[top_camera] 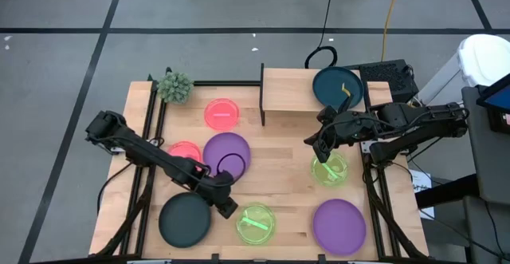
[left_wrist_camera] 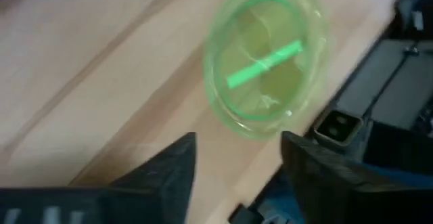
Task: Place and stack plates onto a shelf
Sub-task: Put the left green plate on the shelf
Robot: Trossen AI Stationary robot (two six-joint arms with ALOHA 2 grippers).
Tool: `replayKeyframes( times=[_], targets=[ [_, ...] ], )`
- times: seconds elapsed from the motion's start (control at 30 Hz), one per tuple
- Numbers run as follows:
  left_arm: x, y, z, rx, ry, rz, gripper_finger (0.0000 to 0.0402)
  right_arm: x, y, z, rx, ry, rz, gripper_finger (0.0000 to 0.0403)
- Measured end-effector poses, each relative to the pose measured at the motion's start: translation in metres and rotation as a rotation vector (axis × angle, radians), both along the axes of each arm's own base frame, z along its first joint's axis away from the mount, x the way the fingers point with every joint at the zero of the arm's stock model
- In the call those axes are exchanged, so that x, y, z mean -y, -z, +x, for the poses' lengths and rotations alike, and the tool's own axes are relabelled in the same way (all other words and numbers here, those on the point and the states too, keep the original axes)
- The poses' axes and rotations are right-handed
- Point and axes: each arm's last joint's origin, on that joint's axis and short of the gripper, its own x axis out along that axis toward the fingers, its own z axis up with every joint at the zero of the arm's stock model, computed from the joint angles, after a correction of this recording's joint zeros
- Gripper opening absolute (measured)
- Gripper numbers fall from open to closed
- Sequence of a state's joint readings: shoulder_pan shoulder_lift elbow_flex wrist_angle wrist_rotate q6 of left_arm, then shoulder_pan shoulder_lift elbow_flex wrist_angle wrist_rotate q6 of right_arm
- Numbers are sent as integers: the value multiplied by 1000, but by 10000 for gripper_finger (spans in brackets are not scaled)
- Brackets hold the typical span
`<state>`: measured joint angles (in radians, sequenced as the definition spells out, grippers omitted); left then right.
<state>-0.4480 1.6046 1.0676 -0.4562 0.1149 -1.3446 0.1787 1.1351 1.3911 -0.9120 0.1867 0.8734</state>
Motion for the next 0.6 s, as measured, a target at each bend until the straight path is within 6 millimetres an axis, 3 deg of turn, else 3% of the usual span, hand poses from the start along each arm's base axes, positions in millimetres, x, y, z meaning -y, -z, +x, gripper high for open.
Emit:
replayKeyframes(
  times=[0.2,0.43,0.6],
  targets=[
    [6,19,12,-34,-70,-33,300,0,0,0,-1,-5,-7,0],
    [16,40,30,29,-89,-75,307,0,0,0,0,-24,-23,0],
    [16,53,32,4,-120,-45,307,-1,0,0,-1,-36,-10,0]
  ],
)
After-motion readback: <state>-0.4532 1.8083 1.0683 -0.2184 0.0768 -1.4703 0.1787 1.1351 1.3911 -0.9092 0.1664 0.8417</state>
